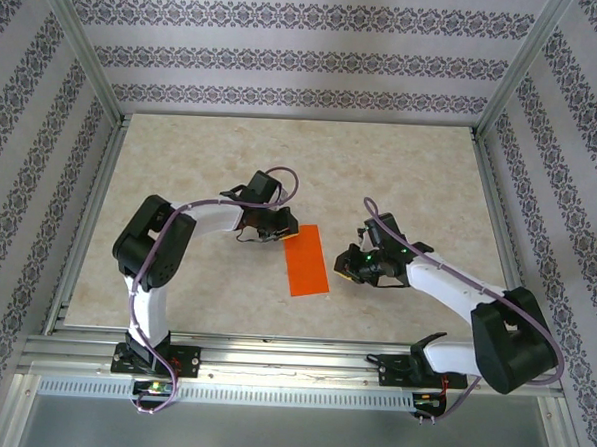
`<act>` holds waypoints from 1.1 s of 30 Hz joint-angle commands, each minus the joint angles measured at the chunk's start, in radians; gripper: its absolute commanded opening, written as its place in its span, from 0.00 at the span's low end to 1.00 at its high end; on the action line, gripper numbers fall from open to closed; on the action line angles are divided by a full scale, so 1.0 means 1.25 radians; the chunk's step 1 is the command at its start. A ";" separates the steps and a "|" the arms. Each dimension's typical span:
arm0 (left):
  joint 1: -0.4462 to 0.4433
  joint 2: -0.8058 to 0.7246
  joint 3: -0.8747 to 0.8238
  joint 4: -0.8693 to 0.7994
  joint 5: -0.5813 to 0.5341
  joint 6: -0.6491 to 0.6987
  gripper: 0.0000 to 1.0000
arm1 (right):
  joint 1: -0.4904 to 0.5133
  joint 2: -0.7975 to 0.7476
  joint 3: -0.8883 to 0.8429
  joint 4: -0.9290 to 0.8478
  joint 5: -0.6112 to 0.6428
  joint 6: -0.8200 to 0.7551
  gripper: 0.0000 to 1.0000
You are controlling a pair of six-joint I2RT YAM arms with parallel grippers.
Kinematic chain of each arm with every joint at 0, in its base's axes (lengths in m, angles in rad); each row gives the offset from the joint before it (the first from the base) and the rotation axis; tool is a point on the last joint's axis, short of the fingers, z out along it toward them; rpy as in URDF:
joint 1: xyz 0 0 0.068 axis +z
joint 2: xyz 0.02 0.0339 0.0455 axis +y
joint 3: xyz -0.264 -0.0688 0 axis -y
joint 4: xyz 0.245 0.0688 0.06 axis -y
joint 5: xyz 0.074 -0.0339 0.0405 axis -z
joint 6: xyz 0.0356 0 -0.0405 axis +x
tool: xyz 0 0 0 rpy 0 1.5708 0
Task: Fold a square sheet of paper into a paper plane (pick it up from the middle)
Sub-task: First fold the square sheet of paper in half at the center of the table, then move the paper to the center of the table.
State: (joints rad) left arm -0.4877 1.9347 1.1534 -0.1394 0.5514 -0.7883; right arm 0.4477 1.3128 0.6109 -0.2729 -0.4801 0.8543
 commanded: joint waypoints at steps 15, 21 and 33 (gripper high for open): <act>0.037 0.066 -0.050 0.063 0.030 0.013 0.15 | 0.034 0.075 -0.017 0.052 -0.067 0.068 0.38; 0.038 0.072 -0.034 0.049 0.036 0.035 0.15 | 0.031 0.077 -0.026 0.075 -0.060 0.086 0.40; 0.039 0.082 -0.031 0.077 0.053 0.024 0.15 | 0.032 0.130 -0.028 0.124 -0.093 0.096 0.42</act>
State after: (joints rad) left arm -0.4492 1.9949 1.1217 -0.0345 0.6365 -0.7700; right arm 0.4824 1.4590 0.5919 -0.1497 -0.5709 0.9565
